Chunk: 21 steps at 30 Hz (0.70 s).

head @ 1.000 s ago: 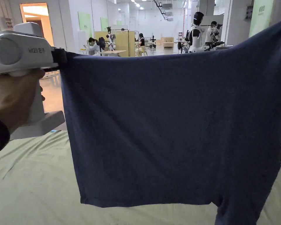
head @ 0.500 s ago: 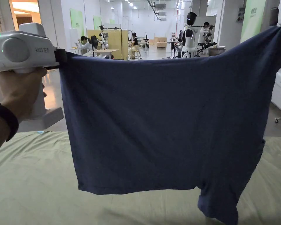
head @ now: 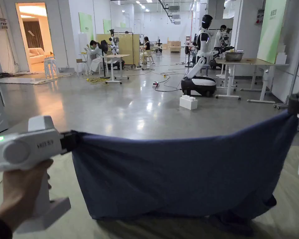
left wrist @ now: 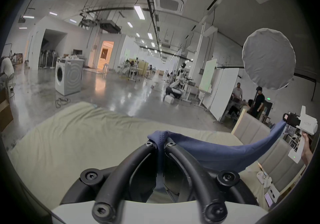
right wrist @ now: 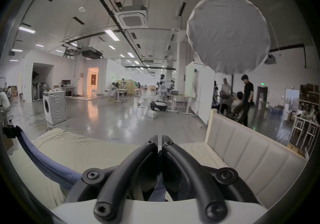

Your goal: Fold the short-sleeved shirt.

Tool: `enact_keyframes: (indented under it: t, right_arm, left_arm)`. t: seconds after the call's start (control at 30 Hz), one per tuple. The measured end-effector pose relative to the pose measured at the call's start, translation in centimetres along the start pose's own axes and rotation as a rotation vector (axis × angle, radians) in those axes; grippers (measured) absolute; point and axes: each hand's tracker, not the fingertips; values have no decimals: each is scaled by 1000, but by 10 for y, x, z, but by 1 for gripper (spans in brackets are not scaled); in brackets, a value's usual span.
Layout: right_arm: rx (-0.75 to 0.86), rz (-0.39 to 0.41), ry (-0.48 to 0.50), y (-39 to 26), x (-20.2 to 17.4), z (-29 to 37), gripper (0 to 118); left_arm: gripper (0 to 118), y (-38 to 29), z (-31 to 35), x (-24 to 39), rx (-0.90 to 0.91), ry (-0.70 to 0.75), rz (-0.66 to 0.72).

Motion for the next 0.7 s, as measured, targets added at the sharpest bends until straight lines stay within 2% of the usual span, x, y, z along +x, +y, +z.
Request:
enact_keyframes:
  t: [0.03,0.07,0.1,0.13,0.17,0.2,0.23,0.27,0.3,0.33,0.37,0.4,0.43,0.47,0.5,0.53,0.57,0.63,0.7]
  right_arm:
    - [-132,-182,33,-22,1,12,3]
    - [-6,-14,3,-20,0,29,3]
    - [-103,-119,58,-37,1,42,3]
    - [9,-41,32,-38,0,57,3]
    - [-17,-24,46,-44,2,74,3]
    - [-98,-154,56,-62,3,90,3]
    - [29,-57,42,-61,4,107,3]
    - [-90,-131,101,-76,6,121,3]
    - [5,-94,62,-78,5,138,3]
    - [9,-65,73,-84,5,154,3]
    - [-144,-185,106,-102,6,170,3]
    - [-46,-129,93,-105,9,186,3]
    - [-115,-180,109,-116,16,193,3]
    - [-261,-320,106,-137,17,208,3]
    - [-176,-283,103,-145,17,224,3]
    - [-226,-279,117,-156,16,237,3]
    - [-213,-221,100,-165,16,245,3]
    - [-282,-185,115,-186,14,266,3]
    - [-359,-216,137,-209,13,283,3]
  left_arm:
    - [7,-12,8,0,6,-12,-2]
    - [7,-22,17,0,-3,-39,-14]
    - [7,-35,28,-1,8,-44,-6]
    - [7,-45,37,-1,8,-54,-9]
    - [7,-58,49,-2,8,-68,-13]
    - [7,-70,62,-5,20,-78,-7]
    - [7,-81,74,-7,18,-92,-1]
    - [7,-95,89,-10,25,-104,4]
    - [7,-108,104,-13,25,-106,3]
    - [7,-120,117,-16,22,-111,2]
    - [7,-131,130,-18,18,-119,-4]
    - [7,-145,146,-22,5,-129,-16]
    - [7,-154,154,-23,-16,-130,-26]
    - [7,-168,159,-37,-60,-84,-45]
    - [7,-179,168,-44,-102,-106,-16]
    - [7,-190,177,-49,-106,-127,9]
    - [7,-201,186,-54,-123,-121,13]
    - [7,-223,198,-55,-169,-112,-24]
    - [7,-242,206,-63,-242,-117,-54]
